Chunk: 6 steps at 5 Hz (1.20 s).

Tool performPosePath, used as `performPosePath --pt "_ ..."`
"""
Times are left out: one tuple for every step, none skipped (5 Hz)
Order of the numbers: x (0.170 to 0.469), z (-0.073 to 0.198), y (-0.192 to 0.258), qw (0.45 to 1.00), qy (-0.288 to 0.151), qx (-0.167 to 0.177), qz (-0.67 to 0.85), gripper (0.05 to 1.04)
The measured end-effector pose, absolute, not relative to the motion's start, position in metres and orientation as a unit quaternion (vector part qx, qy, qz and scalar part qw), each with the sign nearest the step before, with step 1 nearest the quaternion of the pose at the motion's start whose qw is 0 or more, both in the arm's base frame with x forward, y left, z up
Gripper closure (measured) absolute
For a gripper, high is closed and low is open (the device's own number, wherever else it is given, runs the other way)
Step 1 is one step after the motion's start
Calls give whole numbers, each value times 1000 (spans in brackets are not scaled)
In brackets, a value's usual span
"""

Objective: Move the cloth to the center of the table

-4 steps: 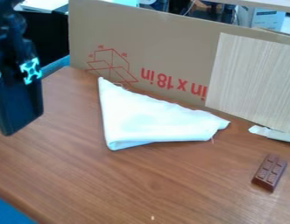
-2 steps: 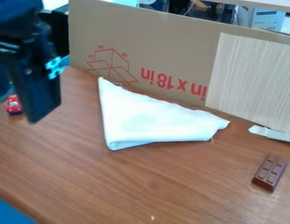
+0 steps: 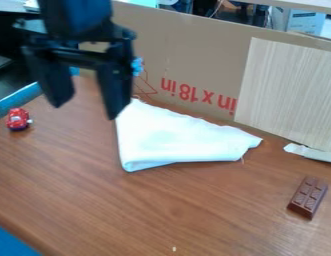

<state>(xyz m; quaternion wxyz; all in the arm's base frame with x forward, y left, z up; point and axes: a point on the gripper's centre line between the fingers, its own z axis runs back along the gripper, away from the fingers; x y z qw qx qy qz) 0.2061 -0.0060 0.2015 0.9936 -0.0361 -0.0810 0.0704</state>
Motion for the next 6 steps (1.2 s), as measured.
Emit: performPosePath --pt "234 192 -12 993 -91 -36 73 84" --pt "260 190 -19 990 -109 -49 71 83" --pt "292 185 -21 989 -118 -71 54 83" --pt "325 166 -12 988 -135 -56 55 83" --pt "356 139 5 988 -133 -42 73 83" --pt "386 104 20 987 -134 -23 87 83"
